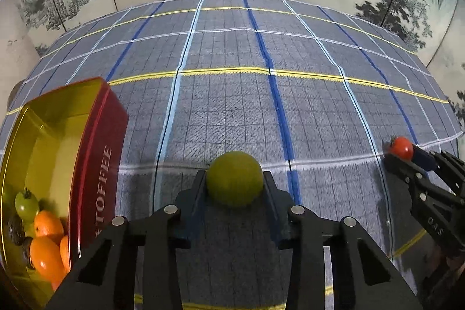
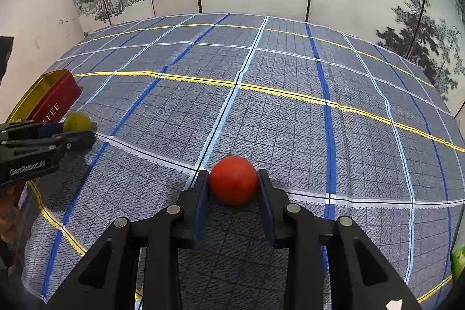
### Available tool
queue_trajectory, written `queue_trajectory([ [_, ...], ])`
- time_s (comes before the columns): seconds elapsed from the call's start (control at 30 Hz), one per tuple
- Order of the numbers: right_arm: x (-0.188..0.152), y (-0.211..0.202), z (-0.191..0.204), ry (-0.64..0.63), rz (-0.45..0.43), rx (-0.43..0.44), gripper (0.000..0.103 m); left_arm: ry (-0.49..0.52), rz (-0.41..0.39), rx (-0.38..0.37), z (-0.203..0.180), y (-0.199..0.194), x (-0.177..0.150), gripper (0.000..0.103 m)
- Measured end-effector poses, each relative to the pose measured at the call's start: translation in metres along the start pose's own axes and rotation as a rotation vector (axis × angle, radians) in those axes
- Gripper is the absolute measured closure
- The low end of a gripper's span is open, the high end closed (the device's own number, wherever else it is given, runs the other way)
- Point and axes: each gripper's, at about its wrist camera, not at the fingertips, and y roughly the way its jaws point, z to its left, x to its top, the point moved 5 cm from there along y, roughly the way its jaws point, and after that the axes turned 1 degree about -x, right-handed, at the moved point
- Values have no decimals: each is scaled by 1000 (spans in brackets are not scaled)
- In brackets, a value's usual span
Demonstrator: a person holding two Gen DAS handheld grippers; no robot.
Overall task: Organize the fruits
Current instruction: 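Carry the green tomato into the gold tin and open the left gripper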
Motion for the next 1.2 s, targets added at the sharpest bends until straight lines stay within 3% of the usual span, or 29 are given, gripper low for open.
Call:
queue_trajectory([
  [0.77,0,1,1,-6,1,-8,71,-36,-14,-26,4,-47,-41,66],
  [1.0,-1,1,1,-7,2,-9,71,-77,-60,-38,12,-78,-48,66],
  [1.2,0,1,1,-9,2,-12,72,-112,-109,-5,34,-100,-41,66],
])
